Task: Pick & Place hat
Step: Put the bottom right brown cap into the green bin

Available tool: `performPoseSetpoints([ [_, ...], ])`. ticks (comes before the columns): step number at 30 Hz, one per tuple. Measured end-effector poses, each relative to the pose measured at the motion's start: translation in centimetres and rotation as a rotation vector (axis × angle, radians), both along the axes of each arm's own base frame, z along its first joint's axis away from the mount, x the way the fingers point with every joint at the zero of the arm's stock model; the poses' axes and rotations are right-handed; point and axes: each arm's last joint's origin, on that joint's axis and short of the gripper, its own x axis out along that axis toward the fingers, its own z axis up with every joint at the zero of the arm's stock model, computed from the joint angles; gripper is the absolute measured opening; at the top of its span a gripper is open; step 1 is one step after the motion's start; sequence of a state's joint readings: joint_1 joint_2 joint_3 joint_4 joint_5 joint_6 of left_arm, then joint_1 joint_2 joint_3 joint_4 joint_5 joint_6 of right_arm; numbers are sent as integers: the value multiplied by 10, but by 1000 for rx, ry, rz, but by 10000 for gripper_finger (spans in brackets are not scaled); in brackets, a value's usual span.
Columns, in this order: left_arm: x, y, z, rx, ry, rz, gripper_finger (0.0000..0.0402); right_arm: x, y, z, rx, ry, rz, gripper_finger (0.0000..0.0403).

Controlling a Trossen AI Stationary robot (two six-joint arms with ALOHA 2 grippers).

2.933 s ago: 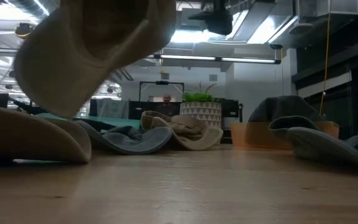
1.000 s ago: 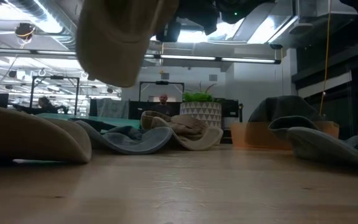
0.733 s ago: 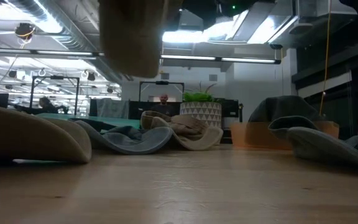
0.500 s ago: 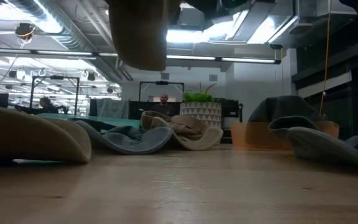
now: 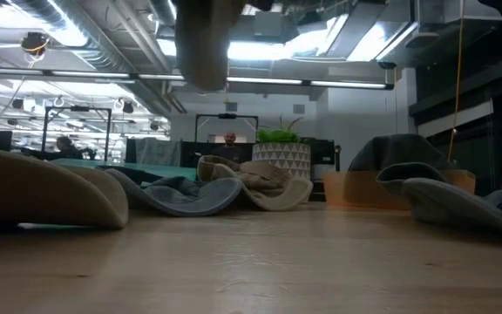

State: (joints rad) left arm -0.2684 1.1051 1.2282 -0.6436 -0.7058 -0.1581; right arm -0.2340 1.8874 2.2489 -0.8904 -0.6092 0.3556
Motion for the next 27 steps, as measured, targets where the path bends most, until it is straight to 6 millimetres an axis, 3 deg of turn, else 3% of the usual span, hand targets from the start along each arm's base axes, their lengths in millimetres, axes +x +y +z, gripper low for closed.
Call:
performPoseSetpoints([
  [6, -2, -9, 0, -67, 1, -116, 205, -24, -2, 15, -199, 91, -154, 25],
  [14, -5, -23, 11, -55, -87, -219, 200, -33, -7, 8, -273, 205, -259, 25],
  [20, 15, -25, 13, 20, -132, -247, 187, -27, 5, 11, -277, 161, -257, 30],
  [27, 47, -10, 1, 82, -122, -142, 161, -20, 33, 14, -300, 105, -167, 26],
])
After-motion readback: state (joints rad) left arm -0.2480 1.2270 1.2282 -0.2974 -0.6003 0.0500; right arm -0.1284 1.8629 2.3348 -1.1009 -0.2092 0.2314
